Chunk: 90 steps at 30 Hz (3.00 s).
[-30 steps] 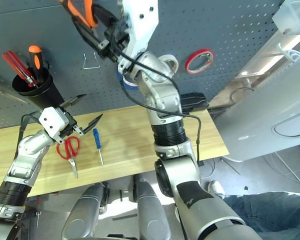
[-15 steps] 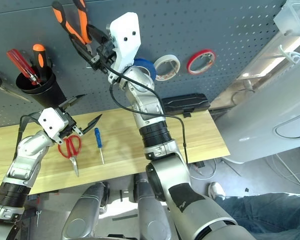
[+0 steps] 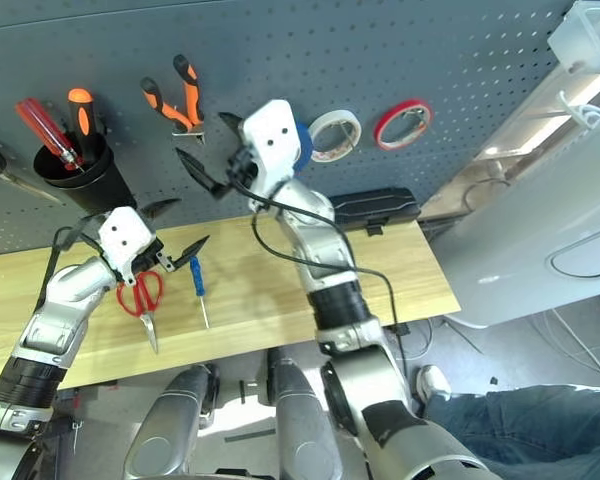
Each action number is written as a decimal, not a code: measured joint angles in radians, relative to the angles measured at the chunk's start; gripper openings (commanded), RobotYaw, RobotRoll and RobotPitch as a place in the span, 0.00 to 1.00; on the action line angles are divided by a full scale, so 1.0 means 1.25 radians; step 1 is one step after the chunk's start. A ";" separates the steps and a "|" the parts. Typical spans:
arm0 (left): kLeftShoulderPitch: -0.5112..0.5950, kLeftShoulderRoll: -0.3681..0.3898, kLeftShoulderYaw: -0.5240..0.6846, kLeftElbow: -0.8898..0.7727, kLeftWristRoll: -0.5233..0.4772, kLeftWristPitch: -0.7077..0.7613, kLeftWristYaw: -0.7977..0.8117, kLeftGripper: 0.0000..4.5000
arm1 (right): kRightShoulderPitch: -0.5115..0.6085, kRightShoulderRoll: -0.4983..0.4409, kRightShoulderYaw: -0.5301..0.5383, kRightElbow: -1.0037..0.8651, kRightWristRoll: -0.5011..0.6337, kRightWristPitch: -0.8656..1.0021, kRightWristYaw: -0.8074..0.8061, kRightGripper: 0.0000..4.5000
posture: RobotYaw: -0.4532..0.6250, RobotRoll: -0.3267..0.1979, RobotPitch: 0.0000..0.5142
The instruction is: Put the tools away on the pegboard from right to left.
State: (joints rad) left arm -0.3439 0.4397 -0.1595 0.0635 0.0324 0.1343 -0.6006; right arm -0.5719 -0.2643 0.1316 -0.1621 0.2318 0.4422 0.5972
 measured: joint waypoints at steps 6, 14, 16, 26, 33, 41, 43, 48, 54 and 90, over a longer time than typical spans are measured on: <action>-0.027 -0.047 -0.038 0.054 0.040 0.152 0.037 1.00 | 0.103 -0.086 -0.001 -0.116 0.121 0.369 0.012 0.99 | 0.43 0.62 0.55; -0.101 -0.142 -0.030 0.272 0.070 0.231 0.162 1.00 | 0.114 -0.115 0.047 0.061 0.040 0.323 -0.007 0.99 | 0.43 0.62 0.56; -0.111 -0.157 -0.026 0.308 0.072 0.246 0.188 1.00 | 0.114 -0.112 0.049 0.091 0.025 0.304 -0.009 0.99 | 0.43 0.62 0.57; -0.149 -0.245 0.036 0.422 0.056 0.334 0.302 0.79 | 0.110 -0.102 0.062 0.160 -0.025 0.238 -0.007 1.00 | 0.43 0.62 0.57; -0.115 -0.261 0.033 0.347 0.043 0.351 0.296 0.26 | 0.078 -0.103 0.061 0.173 -0.033 0.202 0.006 1.00 | 0.44 0.62 0.55; -0.001 -0.237 0.073 0.019 -0.008 0.341 0.278 0.01 | 0.060 -0.119 0.060 0.180 -0.036 0.159 0.055 1.00 | 0.46 0.62 0.53; 0.019 -0.235 0.082 -0.051 -0.033 0.310 0.259 0.01 | 0.059 -0.126 0.060 0.179 -0.036 0.153 0.073 1.00 | 0.47 0.62 0.53; 0.060 -0.160 0.056 -0.153 -0.033 0.292 0.212 0.01 | 0.056 -0.129 0.061 0.201 -0.041 0.126 0.090 1.00 | 0.47 0.62 0.54; 0.061 -0.107 -0.006 -0.074 0.034 0.295 0.207 0.20 | 0.043 -0.122 0.061 0.225 -0.043 0.120 0.089 1.00 | 0.47 0.62 0.54; -0.166 -0.228 -0.126 0.449 0.154 0.330 0.178 0.12 | 0.047 -0.111 0.042 0.209 -0.054 0.159 0.058 1.00 | 0.42 0.62 0.56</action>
State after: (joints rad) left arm -0.5510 0.1551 -0.3168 0.6249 0.2247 0.5470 -0.3775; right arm -0.5129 -0.4036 0.1842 0.0988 0.1640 0.6410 0.6700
